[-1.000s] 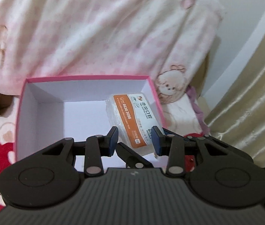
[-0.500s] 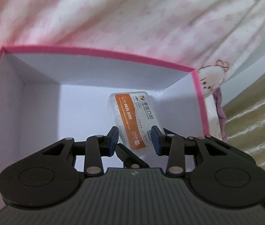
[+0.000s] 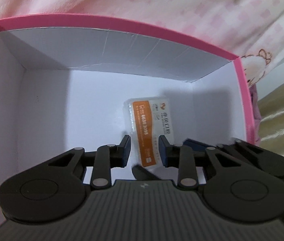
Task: Organize objects
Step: 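Lift the clear box with the left tool and lower it into the pink box, then open the left tool to release the clear box and withdraw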
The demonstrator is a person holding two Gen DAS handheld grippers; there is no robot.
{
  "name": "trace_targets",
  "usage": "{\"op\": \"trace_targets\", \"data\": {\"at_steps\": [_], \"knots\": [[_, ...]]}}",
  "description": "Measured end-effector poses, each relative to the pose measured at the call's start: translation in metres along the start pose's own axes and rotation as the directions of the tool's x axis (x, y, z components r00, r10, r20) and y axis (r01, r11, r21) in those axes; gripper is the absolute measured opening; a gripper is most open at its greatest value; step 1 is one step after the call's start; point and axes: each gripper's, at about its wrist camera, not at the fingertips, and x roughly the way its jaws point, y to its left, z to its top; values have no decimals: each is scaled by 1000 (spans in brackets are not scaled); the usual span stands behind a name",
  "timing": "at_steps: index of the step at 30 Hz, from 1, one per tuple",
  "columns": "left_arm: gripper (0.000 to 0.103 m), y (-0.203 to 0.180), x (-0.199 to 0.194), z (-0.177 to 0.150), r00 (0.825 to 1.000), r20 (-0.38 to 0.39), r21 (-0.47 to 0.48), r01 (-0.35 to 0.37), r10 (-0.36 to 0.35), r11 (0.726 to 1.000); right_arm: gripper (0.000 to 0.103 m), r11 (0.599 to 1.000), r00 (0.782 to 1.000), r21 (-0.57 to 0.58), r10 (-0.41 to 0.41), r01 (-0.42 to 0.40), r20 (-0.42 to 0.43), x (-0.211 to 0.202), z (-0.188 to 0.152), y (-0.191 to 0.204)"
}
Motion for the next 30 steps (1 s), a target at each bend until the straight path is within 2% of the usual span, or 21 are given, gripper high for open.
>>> {"op": "trace_targets", "data": {"at_steps": [1, 3, 4, 5, 7, 11, 14, 16, 18, 21, 23, 26, 28, 30], "knots": [[23, -1, 1, -1, 1000, -1, -1, -2, 2, 1000, 71, 1000, 1000, -11, 7, -7, -5, -2, -2, 2], [20, -1, 2, -2, 1000, 4, -8, 12, -12, 1000, 53, 998, 1000, -58, -16, 16, -16, -2, -5, 7], [15, 0, 2, 0, 999, 9, -12, 40, -40, 999, 39, 997, 999, -79, -30, 28, -24, -1, -7, 9], [10, 1, 3, 2, 997, 7, -19, 72, -72, 997, 30, 995, 999, -91, -44, 41, -27, 1, -9, 11], [9, -1, 3, 4, 993, 2, -32, 117, -117, 993, 14, 992, 997, -102, -71, 70, -6, 2, -11, 12], [7, -15, 5, 11, 995, 4, 16, 102, -102, 995, 10, 993, 995, -70, -92, 94, 29, 2, -12, 5], [7, -19, 8, 17, 991, -12, 23, 133, -133, 991, 9, 993, 993, -44, -107, 110, 58, 1, -13, -3], [6, -22, 9, 17, 991, -18, 32, 133, -132, 991, 5, 992, 991, -38, -118, 121, 68, 1, -14, -8], [6, -24, 4, 17, 994, -10, 40, 111, -111, 993, 6, 995, 992, -37, -95, 98, 77, -3, -18, -9], [7, -28, -8, 17, 998, 24, 79, 59, -61, 995, 13, 997, 995, -53, -46, 51, 87, -15, -28, -5], [9, -26, -13, 15, 1000, 17, 77, 16, -17, 997, 14, 998, 996, -64, 3, 3, 91, -23, -34, -4], [11, -22, -12, 11, 999, -8, 72, -32, 32, 997, 14, 996, 997, -61, 69, -67, 46, -23, -39, -3], [16, -20, -11, 9, 1000, -21, 51, -12, 13, 999, 15, 995, 997, -63, 80, -79, 20, -18, -41, -1], [16, -19, -10, 9, 999, -40, 15, 28, -27, 999, 15, 994, 997, -65, 83, -83, 0, -6, -25, -1]]}}
